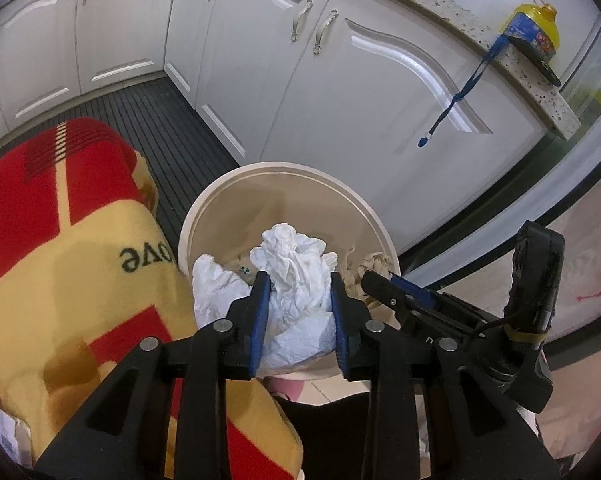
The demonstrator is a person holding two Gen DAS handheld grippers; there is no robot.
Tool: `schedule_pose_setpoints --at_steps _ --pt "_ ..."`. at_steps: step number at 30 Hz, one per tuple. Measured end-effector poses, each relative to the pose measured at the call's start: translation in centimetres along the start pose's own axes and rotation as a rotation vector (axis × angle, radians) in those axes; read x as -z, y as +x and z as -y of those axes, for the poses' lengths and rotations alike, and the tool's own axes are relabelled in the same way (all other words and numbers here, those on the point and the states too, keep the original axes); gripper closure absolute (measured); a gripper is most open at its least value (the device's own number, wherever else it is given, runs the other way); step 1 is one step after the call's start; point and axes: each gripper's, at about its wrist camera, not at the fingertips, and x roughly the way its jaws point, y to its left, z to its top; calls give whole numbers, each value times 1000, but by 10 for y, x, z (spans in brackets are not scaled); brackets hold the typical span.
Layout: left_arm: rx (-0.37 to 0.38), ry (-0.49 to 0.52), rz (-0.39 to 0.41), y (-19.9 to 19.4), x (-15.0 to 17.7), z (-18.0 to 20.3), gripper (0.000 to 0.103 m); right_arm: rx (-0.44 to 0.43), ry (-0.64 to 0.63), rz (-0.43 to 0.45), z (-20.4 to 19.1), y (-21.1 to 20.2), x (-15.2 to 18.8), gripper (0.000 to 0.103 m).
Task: Collect trash
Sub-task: 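Open both grippers to drop the tissue and paper into the bin, then move both grippers back over the table toward the remaining trash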
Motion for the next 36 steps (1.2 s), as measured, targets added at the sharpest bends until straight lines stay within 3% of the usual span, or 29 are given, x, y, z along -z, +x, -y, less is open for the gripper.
schedule_pose_setpoints --at_steps 1,4,10,26,36 --pt "-1 -3 2 1 0 0 66 -1 3 -3 1 2 0 81" --pt "-5 -12 6 2 -1 -2 47 5 15 -3 3 3 -1 61" --pt "-1 -17 15 -1 -2 -2 39 -1 39 1 6 1 0 57" --pt "-47 20 69 -54 12 6 38 -18 32 10 -10 -12 4 54" --pt "-175 48 133 -106 41 -14 38 -52 -58 16 -57 -24 14 50"
